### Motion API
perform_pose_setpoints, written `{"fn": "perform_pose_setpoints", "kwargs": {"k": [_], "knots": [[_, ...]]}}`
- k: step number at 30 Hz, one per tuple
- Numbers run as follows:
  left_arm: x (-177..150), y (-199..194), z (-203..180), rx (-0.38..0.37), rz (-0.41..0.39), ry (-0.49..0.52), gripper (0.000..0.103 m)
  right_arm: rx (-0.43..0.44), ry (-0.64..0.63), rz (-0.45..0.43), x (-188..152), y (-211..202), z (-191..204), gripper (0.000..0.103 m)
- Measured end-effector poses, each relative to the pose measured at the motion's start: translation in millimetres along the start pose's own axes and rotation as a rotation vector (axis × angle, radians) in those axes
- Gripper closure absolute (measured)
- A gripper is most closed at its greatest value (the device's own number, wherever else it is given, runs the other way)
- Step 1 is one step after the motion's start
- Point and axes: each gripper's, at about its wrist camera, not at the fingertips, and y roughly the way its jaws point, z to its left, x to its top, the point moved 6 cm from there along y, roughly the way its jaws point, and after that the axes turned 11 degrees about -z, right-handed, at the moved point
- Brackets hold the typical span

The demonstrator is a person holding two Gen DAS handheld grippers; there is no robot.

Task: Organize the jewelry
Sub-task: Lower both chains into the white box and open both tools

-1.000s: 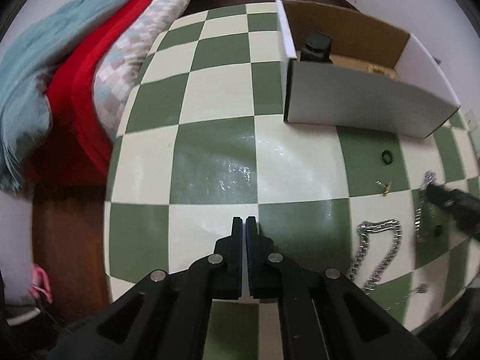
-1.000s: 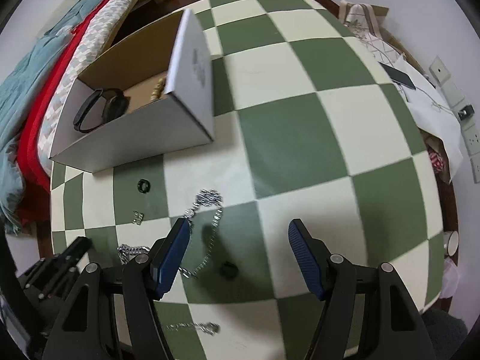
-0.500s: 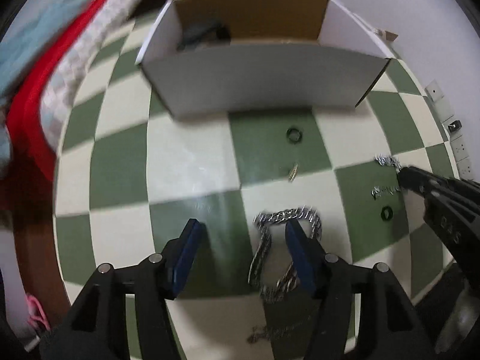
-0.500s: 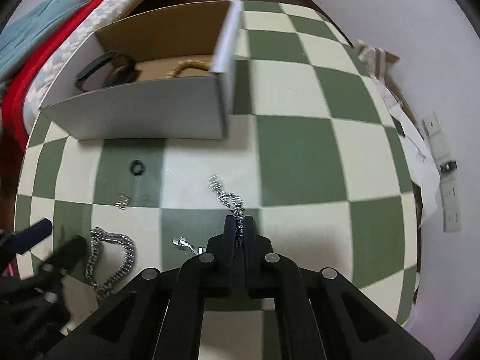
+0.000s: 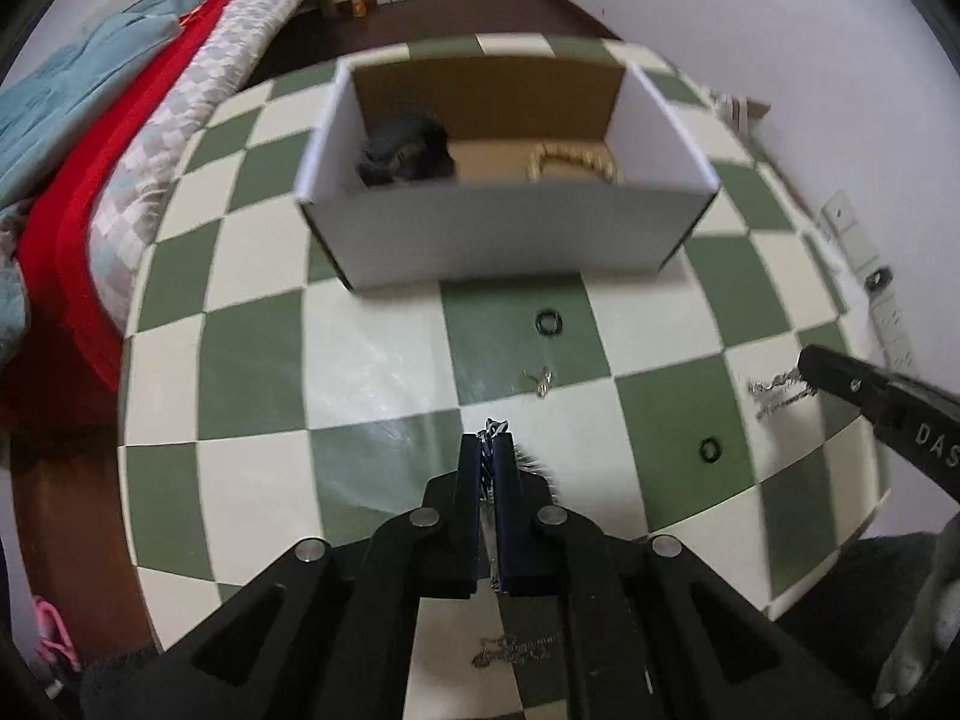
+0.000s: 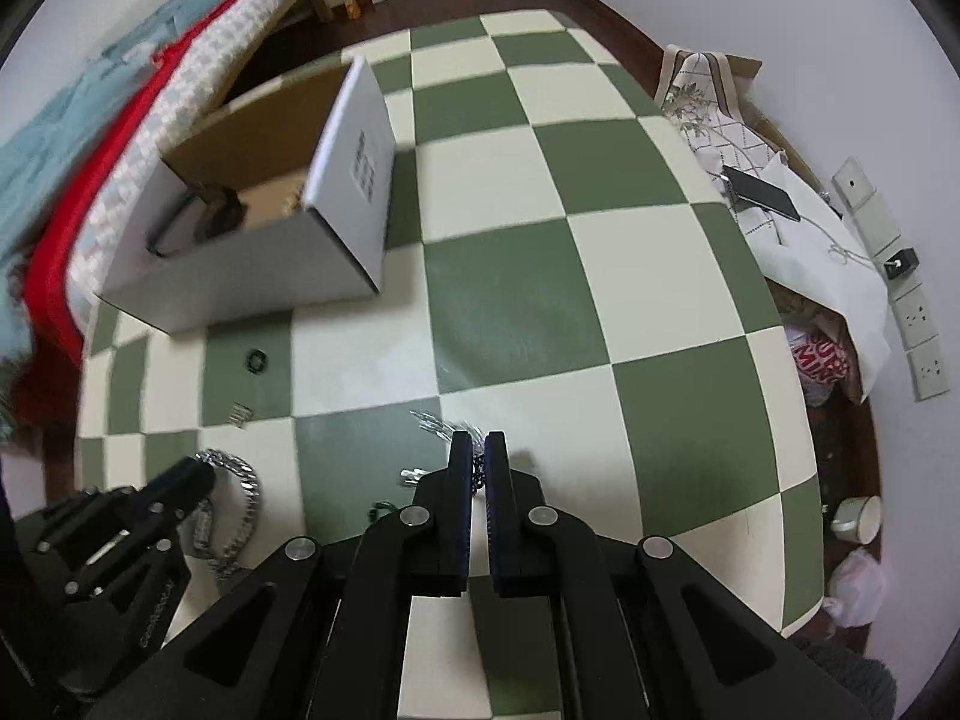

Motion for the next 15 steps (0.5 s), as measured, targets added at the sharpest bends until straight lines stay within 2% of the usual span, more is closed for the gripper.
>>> {"fn": "perform_pose_setpoints", "kwargs": {"k": [4, 15], "knots": [[20.4, -14.3, 21.4, -0.014, -0.04, -0.031, 0.101, 0.033, 0.018, -0.032, 10.0, -17.0, 1.6, 0.099], [73.4, -63.9, 36.8, -0.063, -0.153, -0.094, 0.101, 0.123, 0.045, -0.103, 43.0, -57.7, 15.2, 0.099]]}}
